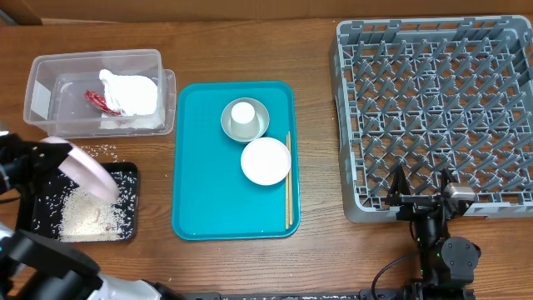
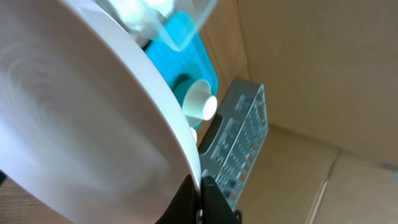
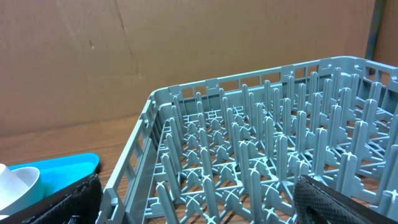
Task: Sort waste into correct bins and load items into the dishwasher
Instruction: 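Tilt the plate over the black tray to dump the rice, then set the emptied plate back down on the teal tray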
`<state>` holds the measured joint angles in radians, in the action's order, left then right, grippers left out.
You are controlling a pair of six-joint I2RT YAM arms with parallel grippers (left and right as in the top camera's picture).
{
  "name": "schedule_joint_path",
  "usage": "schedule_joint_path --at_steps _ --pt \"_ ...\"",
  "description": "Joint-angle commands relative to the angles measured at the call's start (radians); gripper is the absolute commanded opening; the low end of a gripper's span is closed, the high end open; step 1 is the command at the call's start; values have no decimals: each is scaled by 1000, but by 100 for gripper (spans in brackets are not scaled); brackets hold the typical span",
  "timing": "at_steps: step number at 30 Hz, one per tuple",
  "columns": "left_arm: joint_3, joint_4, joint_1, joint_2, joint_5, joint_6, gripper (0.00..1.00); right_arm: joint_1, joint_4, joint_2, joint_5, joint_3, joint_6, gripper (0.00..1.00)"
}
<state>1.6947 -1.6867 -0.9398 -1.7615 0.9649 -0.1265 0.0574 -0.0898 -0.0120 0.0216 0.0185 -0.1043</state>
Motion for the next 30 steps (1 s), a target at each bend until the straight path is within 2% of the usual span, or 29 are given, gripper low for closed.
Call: schedule_joint_path --at_steps 1,6,13,16,17,21,24,27,30 --pt "-5 -4 109 124 -31 16 4 -2 5 9 -5 -10 4 100" --pt "-5 -4 279 201 -143 90 4 -2 5 9 -5 -10 4 100" --pt "-7 18 622 230 -327 121 4 -2 5 9 -5 -10 4 100" --pt "-43 101 797 230 -496 258 4 -2 5 9 -5 -10 4 100" --pt "-87 164 905 230 -616 378 4 -2 5 9 -5 -10 4 100" --pt "-206 285 1100 228 -760 568 4 -2 5 9 -5 -10 4 100" --pt "-303 380 1229 218 -778 669 4 -2 5 9 -5 -10 4 100" --pt "-378 455 1345 199 -812 719 4 -2 5 9 -5 -10 4 100" --pt "-412 462 1459 154 -951 799 4 -2 5 9 -5 -10 4 100"
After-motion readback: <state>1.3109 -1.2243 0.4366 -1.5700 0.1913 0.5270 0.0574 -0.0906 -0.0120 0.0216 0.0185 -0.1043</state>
